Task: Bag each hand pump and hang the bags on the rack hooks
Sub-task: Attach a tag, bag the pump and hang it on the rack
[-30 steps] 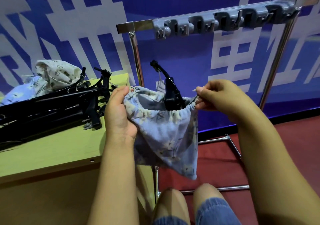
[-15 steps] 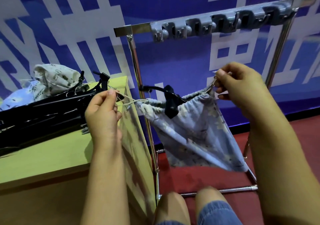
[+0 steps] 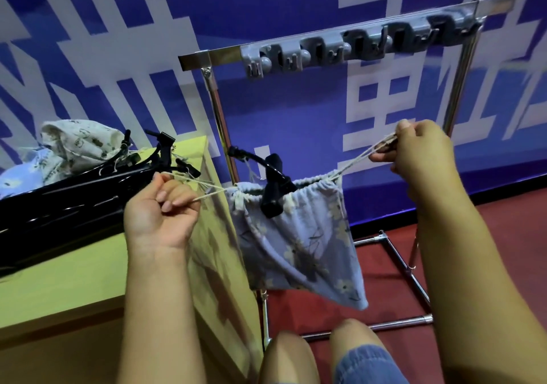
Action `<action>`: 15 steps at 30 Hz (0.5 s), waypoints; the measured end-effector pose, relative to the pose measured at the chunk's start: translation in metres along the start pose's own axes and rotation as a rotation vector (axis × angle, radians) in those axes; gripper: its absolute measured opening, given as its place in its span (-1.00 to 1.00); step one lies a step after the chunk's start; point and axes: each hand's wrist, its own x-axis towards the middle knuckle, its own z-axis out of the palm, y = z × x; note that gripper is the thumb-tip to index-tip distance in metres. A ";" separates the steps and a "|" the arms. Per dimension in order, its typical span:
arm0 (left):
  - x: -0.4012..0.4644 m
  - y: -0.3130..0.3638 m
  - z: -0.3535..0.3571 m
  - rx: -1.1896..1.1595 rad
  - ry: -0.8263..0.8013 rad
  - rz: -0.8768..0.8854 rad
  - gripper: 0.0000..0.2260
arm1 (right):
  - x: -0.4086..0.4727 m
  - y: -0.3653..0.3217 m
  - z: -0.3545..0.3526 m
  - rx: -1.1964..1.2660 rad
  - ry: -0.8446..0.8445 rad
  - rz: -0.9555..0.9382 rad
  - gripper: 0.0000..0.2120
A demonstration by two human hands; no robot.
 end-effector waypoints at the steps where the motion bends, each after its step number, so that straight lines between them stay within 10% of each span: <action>1: 0.001 0.002 -0.003 -0.002 0.006 0.000 -0.74 | 0.003 0.001 -0.003 0.043 0.021 0.023 -0.71; 15: 0.004 0.018 -0.028 -0.140 0.315 0.091 -0.77 | 0.018 0.019 -0.021 1.273 0.155 0.515 -0.81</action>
